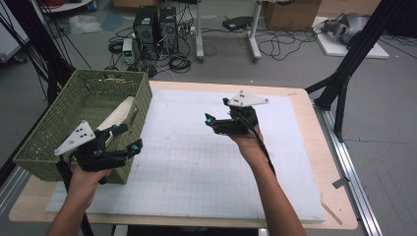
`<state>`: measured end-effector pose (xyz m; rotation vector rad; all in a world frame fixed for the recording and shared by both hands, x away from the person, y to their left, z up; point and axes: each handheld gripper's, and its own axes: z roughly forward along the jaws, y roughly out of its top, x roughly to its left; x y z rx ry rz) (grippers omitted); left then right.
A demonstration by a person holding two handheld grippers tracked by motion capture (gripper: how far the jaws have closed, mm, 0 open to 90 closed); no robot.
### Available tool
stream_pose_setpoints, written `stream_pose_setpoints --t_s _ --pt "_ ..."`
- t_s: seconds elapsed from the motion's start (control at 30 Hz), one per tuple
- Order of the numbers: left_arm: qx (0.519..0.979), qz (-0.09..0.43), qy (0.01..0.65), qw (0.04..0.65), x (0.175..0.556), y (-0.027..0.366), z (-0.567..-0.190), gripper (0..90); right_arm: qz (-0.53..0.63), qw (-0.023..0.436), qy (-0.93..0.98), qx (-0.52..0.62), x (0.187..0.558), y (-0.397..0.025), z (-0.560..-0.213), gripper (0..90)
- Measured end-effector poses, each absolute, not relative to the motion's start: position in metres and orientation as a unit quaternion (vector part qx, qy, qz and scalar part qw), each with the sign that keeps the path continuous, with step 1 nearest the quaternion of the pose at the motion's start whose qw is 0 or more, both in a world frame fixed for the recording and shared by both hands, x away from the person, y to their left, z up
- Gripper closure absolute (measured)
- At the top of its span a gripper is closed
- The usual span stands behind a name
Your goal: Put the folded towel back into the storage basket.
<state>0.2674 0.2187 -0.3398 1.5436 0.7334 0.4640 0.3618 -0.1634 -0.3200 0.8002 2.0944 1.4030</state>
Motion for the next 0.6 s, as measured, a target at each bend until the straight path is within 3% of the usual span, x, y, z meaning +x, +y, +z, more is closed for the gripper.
stream_pose_setpoints --t_s 0.6 --pt "0.705 0.165 0.282 0.629 0.278 0.169 -0.37 20.9 0.491 0.293 0.735 0.364 0.285 -0.259 -0.377 19.0"
